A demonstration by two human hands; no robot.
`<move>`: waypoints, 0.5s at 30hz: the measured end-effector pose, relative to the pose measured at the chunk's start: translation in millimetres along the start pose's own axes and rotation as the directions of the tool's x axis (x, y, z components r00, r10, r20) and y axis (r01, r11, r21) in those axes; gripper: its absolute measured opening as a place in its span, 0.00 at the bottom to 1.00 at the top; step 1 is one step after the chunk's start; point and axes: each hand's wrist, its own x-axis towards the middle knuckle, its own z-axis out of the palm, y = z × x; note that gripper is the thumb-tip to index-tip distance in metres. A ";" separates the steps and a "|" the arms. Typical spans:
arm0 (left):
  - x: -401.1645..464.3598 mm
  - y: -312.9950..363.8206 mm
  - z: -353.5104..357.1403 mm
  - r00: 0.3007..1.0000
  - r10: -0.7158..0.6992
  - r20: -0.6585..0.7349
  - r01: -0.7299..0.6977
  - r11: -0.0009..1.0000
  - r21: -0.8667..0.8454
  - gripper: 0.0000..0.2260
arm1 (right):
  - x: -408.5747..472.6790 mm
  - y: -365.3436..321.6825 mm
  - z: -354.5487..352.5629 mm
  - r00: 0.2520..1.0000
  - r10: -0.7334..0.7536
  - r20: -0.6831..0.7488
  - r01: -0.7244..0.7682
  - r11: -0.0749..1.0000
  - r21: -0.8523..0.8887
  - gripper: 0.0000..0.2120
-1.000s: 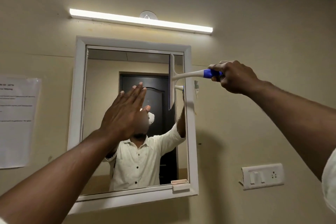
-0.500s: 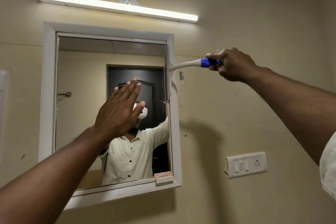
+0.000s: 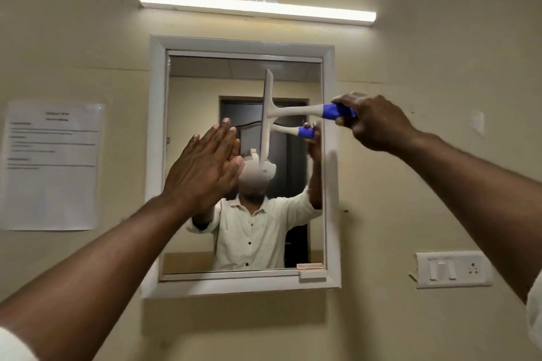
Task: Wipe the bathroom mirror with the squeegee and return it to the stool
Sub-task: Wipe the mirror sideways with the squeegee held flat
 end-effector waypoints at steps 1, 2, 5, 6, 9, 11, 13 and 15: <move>-6.3 -8.1 -6.9 1.000 -0.014 -0.004 0.014 1.000 0.020 0.31 | 1.3 -13.0 8.3 1.000 -0.017 0.007 0.017 1.000 0.015 0.21; -12.4 -16.1 -13.4 1.000 -0.031 -0.006 0.031 0.999 0.040 0.31 | 2.0 -25.7 15.8 0.999 -0.036 0.017 0.036 0.999 0.026 0.22; -31.7 -44.7 -28.2 0.996 -0.092 0.005 0.091 0.991 0.098 0.31 | 4.5 -63.3 35.0 0.994 -0.101 0.045 0.099 0.994 0.050 0.24; -38.7 -55.2 -32.4 0.994 -0.111 0.010 0.109 0.987 0.118 0.30 | 5.2 -75.7 40.7 0.991 -0.121 0.050 0.118 0.991 0.062 0.24; -56.3 -81.8 -43.0 0.989 -0.145 0.009 0.141 0.976 0.165 0.27 | 7.0 -106.8 56.1 0.983 -0.174 0.053 0.168 0.981 0.101 0.24; -64.7 -94.1 -49.3 0.988 -0.157 0.006 0.153 0.972 0.180 0.28 | 7.8 -122.1 65.6 0.983 -0.182 0.038 0.176 0.977 0.122 0.23; -71.6 -102.8 -54.7 0.986 -0.164 0.010 0.160 0.970 0.183 0.28 | 8.2 -133.0 74.0 0.983 -0.183 0.023 0.178 0.975 0.136 0.22; -76.1 -108.2 -58.2 0.987 -0.162 0.019 0.156 0.970 0.185 0.28 | 7.8 -138.8 80.2 0.983 -0.180 0.021 0.176 0.975 0.137 0.21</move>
